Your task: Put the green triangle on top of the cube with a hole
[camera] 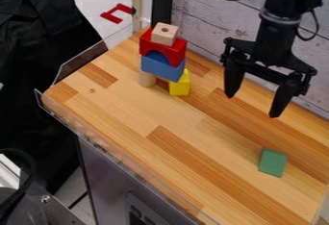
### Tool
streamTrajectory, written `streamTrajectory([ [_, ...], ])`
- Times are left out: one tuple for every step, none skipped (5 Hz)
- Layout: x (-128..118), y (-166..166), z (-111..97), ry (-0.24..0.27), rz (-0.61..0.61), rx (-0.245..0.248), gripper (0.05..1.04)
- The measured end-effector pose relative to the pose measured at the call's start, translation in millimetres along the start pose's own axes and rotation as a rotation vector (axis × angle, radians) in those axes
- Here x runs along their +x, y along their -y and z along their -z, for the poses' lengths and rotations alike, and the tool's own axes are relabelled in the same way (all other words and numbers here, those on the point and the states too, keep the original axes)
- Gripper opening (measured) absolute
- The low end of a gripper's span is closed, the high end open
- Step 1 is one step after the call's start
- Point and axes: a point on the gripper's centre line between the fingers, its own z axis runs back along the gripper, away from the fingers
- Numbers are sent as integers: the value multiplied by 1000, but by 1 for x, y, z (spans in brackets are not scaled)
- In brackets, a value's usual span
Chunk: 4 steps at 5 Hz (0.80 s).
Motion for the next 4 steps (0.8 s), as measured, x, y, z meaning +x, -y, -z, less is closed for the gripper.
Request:
streamTrajectory([
  [-3, -2, 11, -35, -5, 10, 999],
  [-4, 7, 22, -2, -29, -30, 999],
  [-5, 26, 20, 13, 5, -46, 999],
  [-5, 34, 27, 1, -4, -71, 999],
])
